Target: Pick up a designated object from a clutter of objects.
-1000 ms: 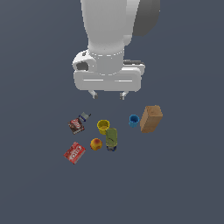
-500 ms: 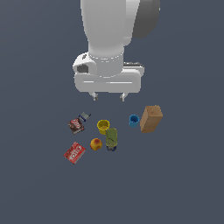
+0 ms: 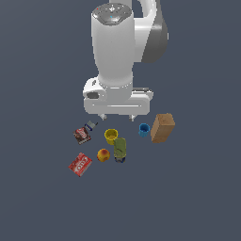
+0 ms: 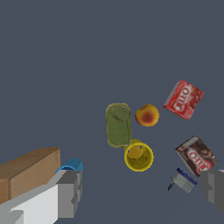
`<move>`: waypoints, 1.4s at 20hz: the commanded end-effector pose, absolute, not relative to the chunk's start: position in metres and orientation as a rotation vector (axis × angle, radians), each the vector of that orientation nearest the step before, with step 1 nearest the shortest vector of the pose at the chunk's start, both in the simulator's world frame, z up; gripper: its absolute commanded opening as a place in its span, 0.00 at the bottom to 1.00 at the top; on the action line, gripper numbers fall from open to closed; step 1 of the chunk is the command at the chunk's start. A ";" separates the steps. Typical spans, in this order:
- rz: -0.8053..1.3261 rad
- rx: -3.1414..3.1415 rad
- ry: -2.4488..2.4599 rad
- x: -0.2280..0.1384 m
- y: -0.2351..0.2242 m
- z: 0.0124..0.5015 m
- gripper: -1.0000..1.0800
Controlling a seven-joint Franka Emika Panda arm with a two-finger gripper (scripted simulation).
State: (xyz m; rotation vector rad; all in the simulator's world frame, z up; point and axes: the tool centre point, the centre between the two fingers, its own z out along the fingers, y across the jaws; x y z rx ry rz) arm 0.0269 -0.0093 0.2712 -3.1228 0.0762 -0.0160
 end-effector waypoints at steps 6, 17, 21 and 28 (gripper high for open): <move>-0.008 -3.133 0.027 0.042 -0.007 0.195 0.96; -0.001 -3.141 -0.024 0.045 -0.004 0.118 0.96; 0.000 -3.141 -0.029 0.045 -0.003 0.110 0.96; 0.002 -3.141 -0.028 0.045 -0.004 0.102 0.96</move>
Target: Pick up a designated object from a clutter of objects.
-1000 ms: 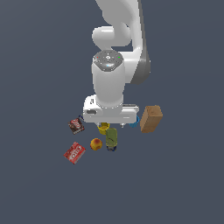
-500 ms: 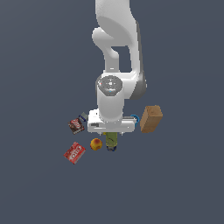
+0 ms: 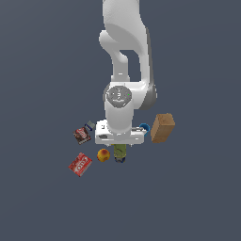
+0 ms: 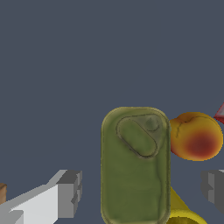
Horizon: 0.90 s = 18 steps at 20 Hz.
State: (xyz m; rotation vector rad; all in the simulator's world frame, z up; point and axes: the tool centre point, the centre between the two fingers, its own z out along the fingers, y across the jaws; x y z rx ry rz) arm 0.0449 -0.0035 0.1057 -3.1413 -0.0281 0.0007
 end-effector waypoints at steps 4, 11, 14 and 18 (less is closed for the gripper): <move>0.001 -3.141 -0.029 0.044 -0.003 0.083 0.96; 0.000 -3.141 -0.029 0.045 -0.004 0.060 0.96; 0.000 -3.141 -0.029 0.045 -0.004 0.059 0.00; 0.000 -3.141 -0.029 0.045 -0.004 0.059 0.00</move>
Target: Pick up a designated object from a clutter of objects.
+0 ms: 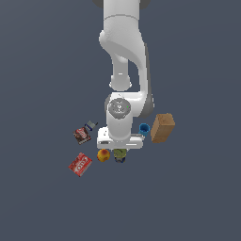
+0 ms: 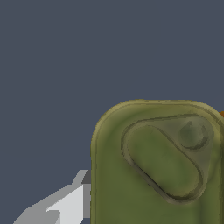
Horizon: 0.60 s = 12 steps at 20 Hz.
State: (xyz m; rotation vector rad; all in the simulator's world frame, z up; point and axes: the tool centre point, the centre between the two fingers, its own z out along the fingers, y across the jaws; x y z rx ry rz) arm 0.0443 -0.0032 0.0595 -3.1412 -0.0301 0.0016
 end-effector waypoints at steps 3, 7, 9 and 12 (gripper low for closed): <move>0.000 -3.141 -0.029 0.045 -0.004 0.059 0.00; 0.001 -3.141 -0.030 0.044 -0.003 0.060 0.00; 0.001 -3.141 -0.030 0.044 -0.003 0.062 0.00; 0.001 -3.141 -0.030 0.042 -0.003 0.068 0.00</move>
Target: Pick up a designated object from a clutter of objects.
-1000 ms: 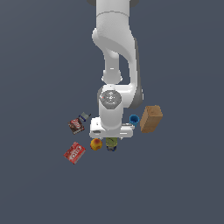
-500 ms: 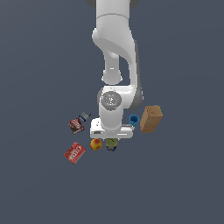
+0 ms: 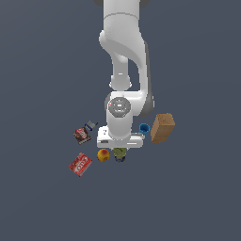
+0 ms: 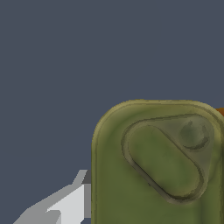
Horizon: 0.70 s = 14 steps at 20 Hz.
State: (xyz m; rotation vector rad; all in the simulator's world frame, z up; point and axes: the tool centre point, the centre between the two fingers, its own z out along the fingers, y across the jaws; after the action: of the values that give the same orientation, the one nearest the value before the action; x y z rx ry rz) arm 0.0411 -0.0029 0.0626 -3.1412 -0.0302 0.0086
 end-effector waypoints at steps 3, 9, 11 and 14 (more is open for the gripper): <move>0.001 -3.141 -0.030 0.039 -0.002 0.078 0.00; 0.001 -3.141 -0.030 0.029 0.000 0.111 0.00; 0.001 -3.141 -0.030 0.024 0.001 0.126 0.00; 0.001 -3.141 -0.030 0.016 0.002 0.152 0.00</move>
State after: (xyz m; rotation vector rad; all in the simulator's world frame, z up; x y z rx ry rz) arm 0.0188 0.0015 0.1366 -3.1412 -0.0304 0.0090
